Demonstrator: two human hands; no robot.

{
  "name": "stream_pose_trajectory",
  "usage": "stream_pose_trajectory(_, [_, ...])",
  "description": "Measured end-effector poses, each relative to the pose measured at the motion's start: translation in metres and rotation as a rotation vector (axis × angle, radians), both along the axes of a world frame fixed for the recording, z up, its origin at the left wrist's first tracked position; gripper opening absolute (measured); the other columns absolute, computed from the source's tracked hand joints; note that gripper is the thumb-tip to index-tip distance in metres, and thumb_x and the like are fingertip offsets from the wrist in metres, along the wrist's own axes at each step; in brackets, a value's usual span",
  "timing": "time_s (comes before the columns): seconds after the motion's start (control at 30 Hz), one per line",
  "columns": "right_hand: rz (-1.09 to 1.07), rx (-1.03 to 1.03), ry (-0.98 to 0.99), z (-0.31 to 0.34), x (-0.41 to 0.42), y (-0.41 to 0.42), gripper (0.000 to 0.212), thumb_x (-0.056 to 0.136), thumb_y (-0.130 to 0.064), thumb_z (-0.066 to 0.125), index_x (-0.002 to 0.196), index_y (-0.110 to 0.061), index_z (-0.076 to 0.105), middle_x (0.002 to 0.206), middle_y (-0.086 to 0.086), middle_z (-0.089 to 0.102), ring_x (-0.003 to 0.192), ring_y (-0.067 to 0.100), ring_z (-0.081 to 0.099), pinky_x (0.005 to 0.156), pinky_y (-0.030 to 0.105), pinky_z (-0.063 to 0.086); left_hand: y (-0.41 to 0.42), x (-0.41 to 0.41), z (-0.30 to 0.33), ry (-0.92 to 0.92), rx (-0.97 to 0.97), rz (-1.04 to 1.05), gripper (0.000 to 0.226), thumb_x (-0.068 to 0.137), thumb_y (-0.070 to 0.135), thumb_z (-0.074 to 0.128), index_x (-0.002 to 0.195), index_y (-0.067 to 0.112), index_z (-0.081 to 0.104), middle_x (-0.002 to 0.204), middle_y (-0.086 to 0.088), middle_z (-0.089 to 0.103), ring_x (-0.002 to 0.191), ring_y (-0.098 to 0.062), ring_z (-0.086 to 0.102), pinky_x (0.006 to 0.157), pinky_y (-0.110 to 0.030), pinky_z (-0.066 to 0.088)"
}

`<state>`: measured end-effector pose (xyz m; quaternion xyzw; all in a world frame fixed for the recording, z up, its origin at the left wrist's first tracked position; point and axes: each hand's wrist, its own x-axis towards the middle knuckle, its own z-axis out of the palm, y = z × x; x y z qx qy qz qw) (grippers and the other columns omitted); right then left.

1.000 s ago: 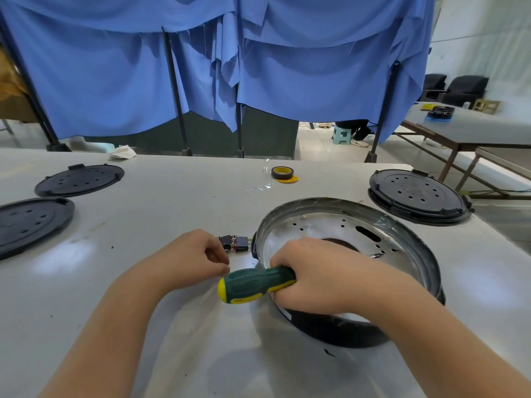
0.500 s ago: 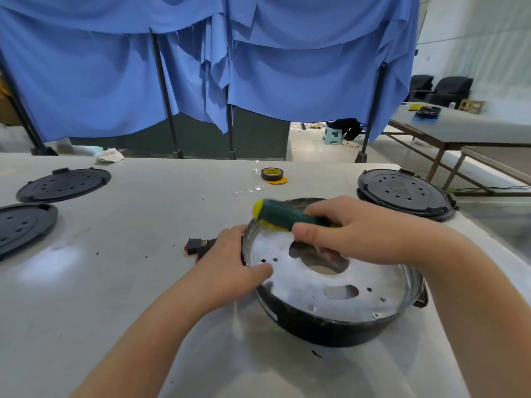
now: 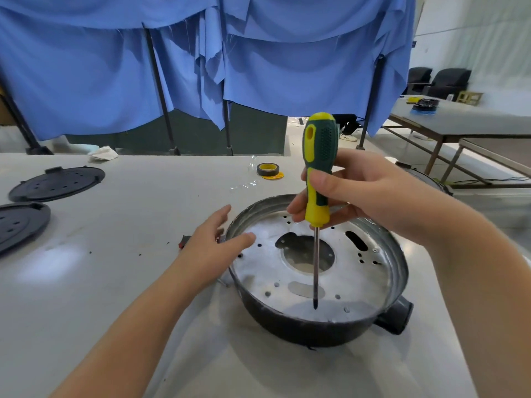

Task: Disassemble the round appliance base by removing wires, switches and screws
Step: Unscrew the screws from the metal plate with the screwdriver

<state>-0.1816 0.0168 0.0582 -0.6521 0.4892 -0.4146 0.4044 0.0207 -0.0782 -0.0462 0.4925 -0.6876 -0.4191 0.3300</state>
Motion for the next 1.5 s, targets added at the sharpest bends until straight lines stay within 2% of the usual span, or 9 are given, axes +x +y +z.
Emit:
stream_pose_trajectory(0.07, [0.024, 0.012, 0.036, 0.001, -0.003, 0.002, 0.024, 0.081, -0.032, 0.057, 0.101, -0.018, 0.056, 0.090, 0.010, 0.075, 0.086, 0.023, 0.073, 0.068, 0.027, 0.059, 0.011, -0.001, 0.006, -0.124, -0.158, -0.041, 0.079, 0.080, 0.037, 0.070, 0.144, 0.043, 0.026, 0.152, 0.017, 0.028, 0.137, -0.006, 0.030, 0.105, -0.028, 0.030])
stream_pose_trajectory(0.17, [0.033, 0.009, 0.045, 0.002, -0.006, 0.004, 0.021, 0.081, -0.032, 0.057, 0.099, -0.020, 0.057, 0.087, 0.009, 0.075, 0.084, 0.022, 0.073, 0.066, 0.026, 0.058, 0.032, -0.005, 0.017, -0.152, -0.363, -0.212, 0.055, 0.079, 0.042, 0.067, 0.130, 0.048, 0.047, 0.135, 0.028, 0.047, 0.126, 0.007, 0.041, 0.104, -0.026, 0.037])
stream_pose_trajectory(0.27, [0.034, 0.012, 0.037, 0.002, -0.007, 0.004, 0.023, 0.080, -0.032, 0.058, 0.099, -0.018, 0.056, 0.085, 0.009, 0.075, 0.083, 0.023, 0.073, 0.065, 0.027, 0.058, 0.050, -0.009, 0.026, -0.199, -0.282, -0.455, 0.027, 0.076, 0.051, 0.068, 0.102, 0.045, 0.067, 0.105, 0.032, 0.064, 0.106, 0.016, 0.053, 0.085, -0.013, 0.039])
stream_pose_trajectory(0.53, [0.044, 0.023, 0.022, -0.003, -0.010, 0.009, 0.023, 0.079, -0.031, 0.060, 0.100, -0.021, 0.058, 0.088, 0.009, 0.075, 0.085, 0.023, 0.073, 0.066, 0.026, 0.058, 0.061, -0.009, 0.033, -0.302, -0.258, -0.627, 0.031, 0.059, 0.056, 0.081, 0.076, 0.033, 0.071, 0.077, 0.016, 0.067, 0.080, -0.002, 0.061, 0.072, -0.016, 0.048])
stream_pose_trajectory(0.63, [0.022, -0.065, -0.025, -0.003, -0.014, 0.015, 0.020, 0.066, -0.031, 0.076, 0.085, -0.035, 0.068, 0.085, 0.002, 0.075, 0.081, 0.022, 0.073, 0.064, 0.024, 0.057, 0.061, -0.010, 0.030, -0.291, -0.228, -0.647, 0.027, 0.063, 0.054, 0.079, 0.069, 0.029, 0.072, 0.067, 0.010, 0.067, 0.070, -0.007, 0.062, 0.077, -0.031, 0.050])
stream_pose_trajectory(0.83, [-0.152, -0.315, 0.118, -0.009, -0.010, 0.022, 0.033, 0.054, -0.043, 0.088, 0.074, -0.030, 0.065, 0.069, -0.003, 0.062, 0.065, 0.010, 0.062, 0.064, 0.027, 0.056, 0.062, -0.015, 0.021, -0.297, -0.313, -0.595, 0.043, 0.074, 0.069, 0.055, 0.070, 0.028, 0.067, 0.067, 0.011, 0.066, 0.067, -0.007, 0.062, 0.064, -0.030, 0.051])
stream_pose_trajectory(0.97, [-0.382, -0.487, 0.141, -0.023, 0.001, 0.023, 0.061, 0.054, -0.045, 0.085, 0.083, 0.000, 0.056, 0.066, 0.000, 0.061, 0.059, 0.013, 0.057, 0.055, 0.024, 0.054, 0.062, -0.021, 0.012, -0.287, -0.461, -0.485, 0.032, 0.084, 0.057, 0.046, 0.073, 0.032, 0.063, 0.074, 0.015, 0.063, 0.077, -0.005, 0.059, 0.066, -0.025, 0.048])
stream_pose_trajectory(1.23, [-0.639, -0.670, 0.073, -0.041, 0.020, 0.025, 0.042, 0.070, -0.029, 0.079, 0.070, -0.011, 0.041, 0.061, -0.002, 0.054, 0.047, 0.012, 0.044, 0.045, 0.015, 0.039, 0.061, -0.024, 0.010, -0.369, -0.489, -0.473, 0.028, 0.083, 0.029, 0.043, 0.094, 0.035, 0.068, 0.088, 0.023, 0.063, 0.093, 0.003, 0.055, 0.079, -0.015, 0.045])
stream_pose_trajectory(1.5, [-0.724, -0.733, 0.108, -0.045, 0.029, 0.024, 0.039, 0.074, -0.037, 0.075, 0.074, -0.015, 0.043, 0.074, -0.006, 0.058, 0.054, 0.012, 0.053, 0.046, 0.013, 0.042, 0.051, -0.023, 0.009, -0.336, -0.441, -0.429, 0.036, 0.075, 0.021, 0.042, 0.090, 0.033, 0.072, 0.088, 0.017, 0.070, 0.090, -0.003, 0.061, 0.081, -0.030, 0.051])
